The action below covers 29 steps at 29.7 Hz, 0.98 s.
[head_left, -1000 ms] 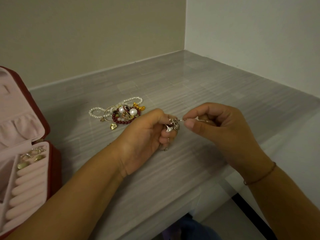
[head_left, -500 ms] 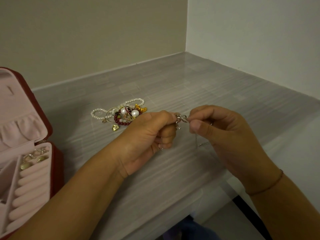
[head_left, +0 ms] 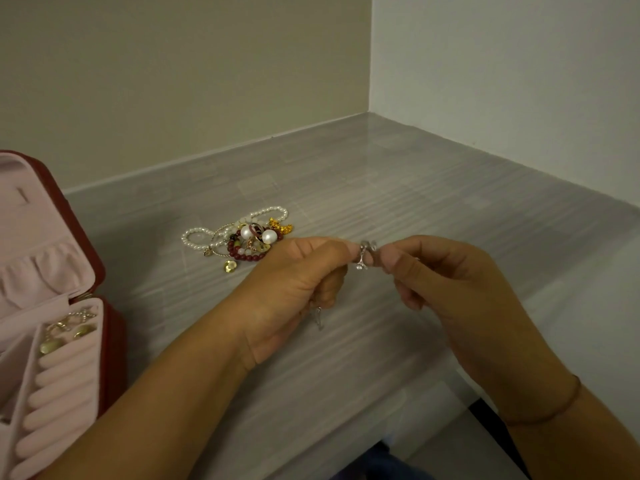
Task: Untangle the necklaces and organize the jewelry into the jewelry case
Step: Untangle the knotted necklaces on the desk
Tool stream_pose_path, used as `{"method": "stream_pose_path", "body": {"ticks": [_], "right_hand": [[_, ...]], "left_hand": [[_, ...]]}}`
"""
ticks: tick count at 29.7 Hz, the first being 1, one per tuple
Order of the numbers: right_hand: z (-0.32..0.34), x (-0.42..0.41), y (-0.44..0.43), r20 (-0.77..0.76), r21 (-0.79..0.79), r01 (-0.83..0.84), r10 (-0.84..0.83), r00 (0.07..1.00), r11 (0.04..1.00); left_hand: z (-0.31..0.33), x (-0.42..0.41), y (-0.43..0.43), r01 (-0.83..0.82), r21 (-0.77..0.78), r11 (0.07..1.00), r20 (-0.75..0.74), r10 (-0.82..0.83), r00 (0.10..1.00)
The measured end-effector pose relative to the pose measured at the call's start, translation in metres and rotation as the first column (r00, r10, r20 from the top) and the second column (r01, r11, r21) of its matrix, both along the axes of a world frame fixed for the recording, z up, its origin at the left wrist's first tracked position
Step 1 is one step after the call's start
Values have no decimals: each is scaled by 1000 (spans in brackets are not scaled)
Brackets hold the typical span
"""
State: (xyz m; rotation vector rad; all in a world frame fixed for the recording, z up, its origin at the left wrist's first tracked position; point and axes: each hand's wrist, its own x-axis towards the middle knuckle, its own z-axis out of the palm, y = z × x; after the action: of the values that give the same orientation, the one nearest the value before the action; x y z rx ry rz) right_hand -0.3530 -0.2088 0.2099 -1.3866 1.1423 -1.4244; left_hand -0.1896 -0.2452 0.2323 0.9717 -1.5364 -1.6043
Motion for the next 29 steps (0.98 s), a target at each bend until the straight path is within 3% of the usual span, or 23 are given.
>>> {"method": "stream_pose_path", "body": {"ticks": [4,11,15,23,29], "right_hand": [[1,1,4,-44,-35,35,-37,998,999],[2,5,5,65,38,86,-89,994,996],[-1,7,7,-139,-73,239,-247,959,968],[-4,3,5,-278,-191,185,-233,932,964],[-5,2,2,-455,-358,182,-341,823,916]], "left_hand": [[2,-1,3,0,-25,1000,25,0,1000],[2,-3,6,-53,-71,996,86,59,994],[0,-4,5,-62,-125,990,87,74,993],[-4,-5,4,-68,-252,965,155,110,982],[-4,-7,8,-113,-346,932,184,185,965]]}}
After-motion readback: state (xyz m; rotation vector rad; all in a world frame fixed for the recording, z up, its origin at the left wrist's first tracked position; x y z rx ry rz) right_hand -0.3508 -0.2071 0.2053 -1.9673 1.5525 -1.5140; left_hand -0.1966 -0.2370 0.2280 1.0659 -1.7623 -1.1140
